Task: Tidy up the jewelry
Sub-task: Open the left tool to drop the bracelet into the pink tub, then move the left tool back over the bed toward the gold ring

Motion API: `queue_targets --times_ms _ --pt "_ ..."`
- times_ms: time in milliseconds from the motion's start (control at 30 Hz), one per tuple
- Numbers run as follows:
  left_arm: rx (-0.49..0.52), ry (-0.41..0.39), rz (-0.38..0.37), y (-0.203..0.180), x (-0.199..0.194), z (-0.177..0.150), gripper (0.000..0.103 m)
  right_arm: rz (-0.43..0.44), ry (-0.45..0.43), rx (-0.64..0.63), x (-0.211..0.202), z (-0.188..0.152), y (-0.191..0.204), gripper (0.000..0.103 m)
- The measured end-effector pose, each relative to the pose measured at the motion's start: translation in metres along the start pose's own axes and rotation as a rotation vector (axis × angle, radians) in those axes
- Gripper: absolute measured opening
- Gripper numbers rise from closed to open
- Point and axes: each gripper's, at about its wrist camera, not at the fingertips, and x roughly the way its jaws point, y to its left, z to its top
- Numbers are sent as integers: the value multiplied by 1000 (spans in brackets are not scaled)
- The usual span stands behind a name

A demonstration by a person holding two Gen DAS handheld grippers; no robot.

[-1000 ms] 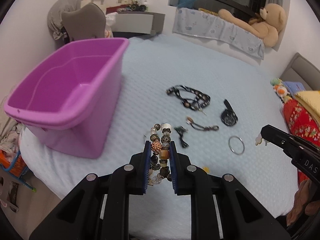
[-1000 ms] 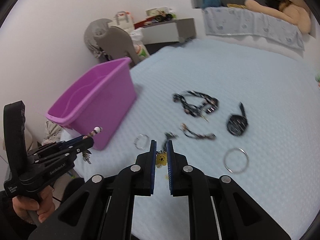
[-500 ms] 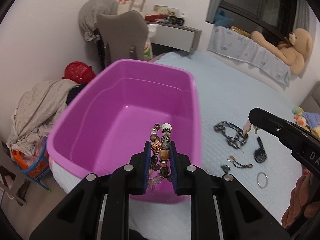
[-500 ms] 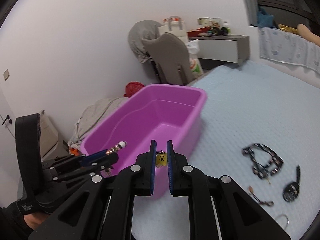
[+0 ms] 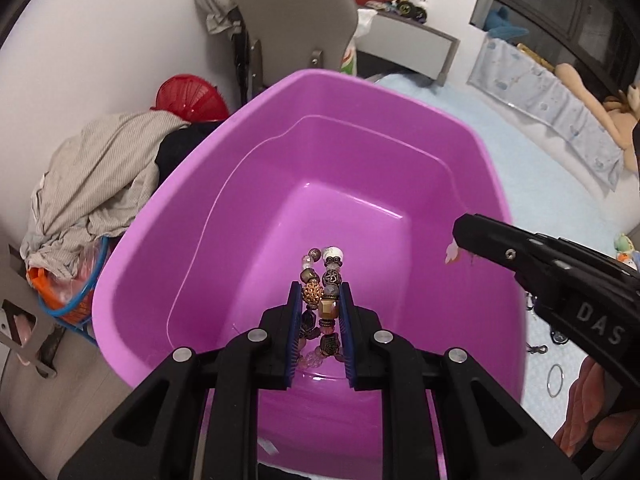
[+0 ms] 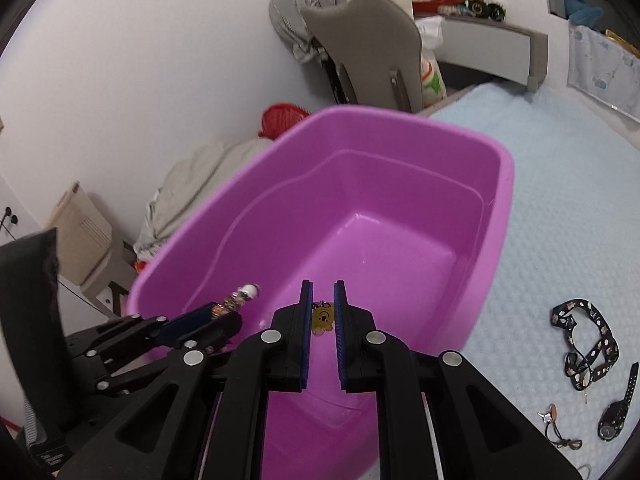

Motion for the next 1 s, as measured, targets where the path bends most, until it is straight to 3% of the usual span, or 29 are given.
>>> queue_targets --times_ms 367,433,467,500,567,633,667,1000 --pt "0 46 63 6 18 2 23 -84 60 0 26 2 -6 12" --pt "1 44 75 5 17 2 23 -99 57 -2 26 2 -7 22" --pt "-1 44 78 7 16 2 23 -102 54 -1 25 2 -7 33" --pt "0 43 85 6 15 2 26 -104 50 3 24 1 -8 45" --pt "2 39 92 7 14 1 36 -104 34 10 20 1 -10 46" --pt "17 13 116 5 8 0 66 -112 29 9 18 1 -10 46" --pt "10 3 121 6 6 0 71 -115 27 8 17 2 -10 46" --pt "-39 -13 144 15 -4 1 75 -115 6 19 4 0 -12 46"
